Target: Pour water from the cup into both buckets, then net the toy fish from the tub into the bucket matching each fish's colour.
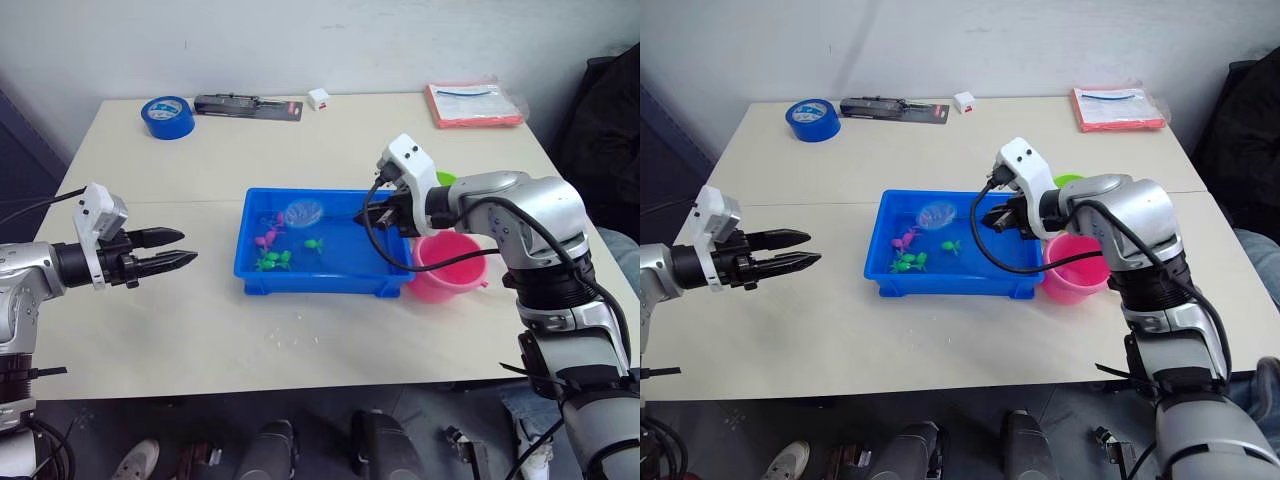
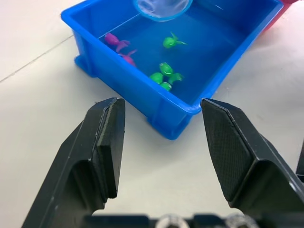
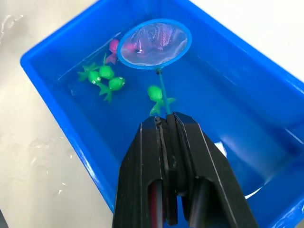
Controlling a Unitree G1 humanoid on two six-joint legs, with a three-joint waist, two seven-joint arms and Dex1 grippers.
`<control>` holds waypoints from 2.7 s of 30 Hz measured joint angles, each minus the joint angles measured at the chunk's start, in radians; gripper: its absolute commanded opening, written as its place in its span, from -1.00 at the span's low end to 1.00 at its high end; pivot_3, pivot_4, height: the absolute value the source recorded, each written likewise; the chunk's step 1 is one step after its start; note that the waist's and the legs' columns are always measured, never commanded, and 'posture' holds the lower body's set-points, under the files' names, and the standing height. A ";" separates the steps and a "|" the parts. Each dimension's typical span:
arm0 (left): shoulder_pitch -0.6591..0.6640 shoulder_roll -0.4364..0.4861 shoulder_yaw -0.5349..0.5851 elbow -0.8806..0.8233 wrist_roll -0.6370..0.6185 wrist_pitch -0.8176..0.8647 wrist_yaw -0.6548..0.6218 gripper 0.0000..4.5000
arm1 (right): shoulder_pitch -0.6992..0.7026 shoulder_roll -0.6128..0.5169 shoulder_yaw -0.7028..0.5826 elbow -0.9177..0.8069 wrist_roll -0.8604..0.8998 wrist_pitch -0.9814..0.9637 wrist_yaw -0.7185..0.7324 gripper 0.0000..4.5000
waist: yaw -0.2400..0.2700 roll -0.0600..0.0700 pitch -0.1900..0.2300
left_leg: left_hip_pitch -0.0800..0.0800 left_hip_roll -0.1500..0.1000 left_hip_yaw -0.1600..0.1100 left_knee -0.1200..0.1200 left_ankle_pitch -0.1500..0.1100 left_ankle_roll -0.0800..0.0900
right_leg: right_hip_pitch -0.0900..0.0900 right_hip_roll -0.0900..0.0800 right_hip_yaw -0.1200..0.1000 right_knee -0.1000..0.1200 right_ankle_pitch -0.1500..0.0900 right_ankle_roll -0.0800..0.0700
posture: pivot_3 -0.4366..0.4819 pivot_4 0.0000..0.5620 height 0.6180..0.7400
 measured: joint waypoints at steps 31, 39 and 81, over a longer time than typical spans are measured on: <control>0.028 0.000 0.003 -0.048 -0.042 0.030 0.048 0.24 | -0.041 0.162 0.178 0.165 -0.115 -0.058 -0.097 -0.64 | -0.026 0.000 0.000 | 0.000 0.000 0.000 -0.001 0.000 0.000 | -0.001 0.000 -0.001 0.000 0.000 0.000 | -0.05 -0.47 0.95; 0.028 0.001 0.005 -0.049 -0.044 0.032 0.051 0.24 | -0.041 0.205 0.173 0.227 -0.149 -0.096 -0.137 -0.64 | -0.029 0.000 0.000 | 0.000 0.000 0.000 -0.002 0.000 0.000 | -0.002 0.000 -0.002 0.000 0.000 0.000 | -0.05 -0.47 0.95; 0.020 0.019 0.008 -0.050 -0.045 0.031 0.044 0.24 | 0.050 0.234 0.002 0.064 -0.095 -0.104 -0.157 -0.64 | -0.044 0.001 0.001 | 0.000 0.000 -0.001 -0.002 0.000 0.000 | -0.002 0.000 -0.001 0.001 0.000 0.000 | -0.05 -0.47 0.95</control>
